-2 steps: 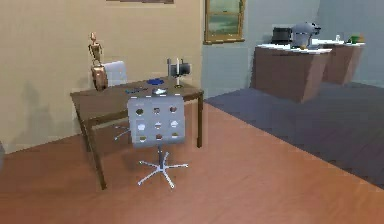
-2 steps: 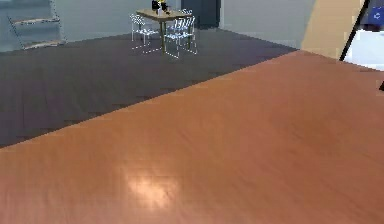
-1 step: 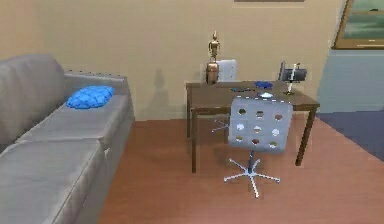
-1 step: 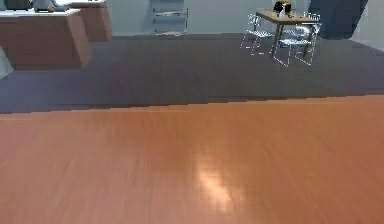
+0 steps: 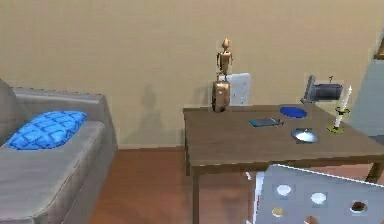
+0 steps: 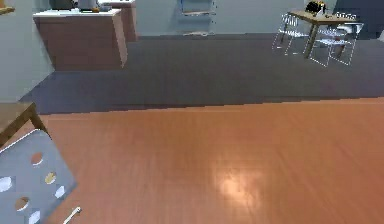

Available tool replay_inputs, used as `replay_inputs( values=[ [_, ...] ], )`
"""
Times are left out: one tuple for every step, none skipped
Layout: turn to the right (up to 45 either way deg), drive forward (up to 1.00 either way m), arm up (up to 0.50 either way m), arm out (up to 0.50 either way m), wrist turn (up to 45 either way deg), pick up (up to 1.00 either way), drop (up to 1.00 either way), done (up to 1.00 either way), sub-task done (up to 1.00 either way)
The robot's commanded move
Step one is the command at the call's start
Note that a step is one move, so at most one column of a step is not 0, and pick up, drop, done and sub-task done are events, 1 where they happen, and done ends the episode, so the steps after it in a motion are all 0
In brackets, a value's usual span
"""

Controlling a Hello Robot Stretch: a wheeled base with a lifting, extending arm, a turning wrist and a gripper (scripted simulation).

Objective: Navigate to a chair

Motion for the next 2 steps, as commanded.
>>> replay_inputs(
  values=[
    [33.0,0.00,0.00,0.00,0.0,0.00,0.00,0.00,0.00],
    [0.0,0.00,0.00,0.00,0.0,0.00,0.00,1.00,0.00]
  ],
)
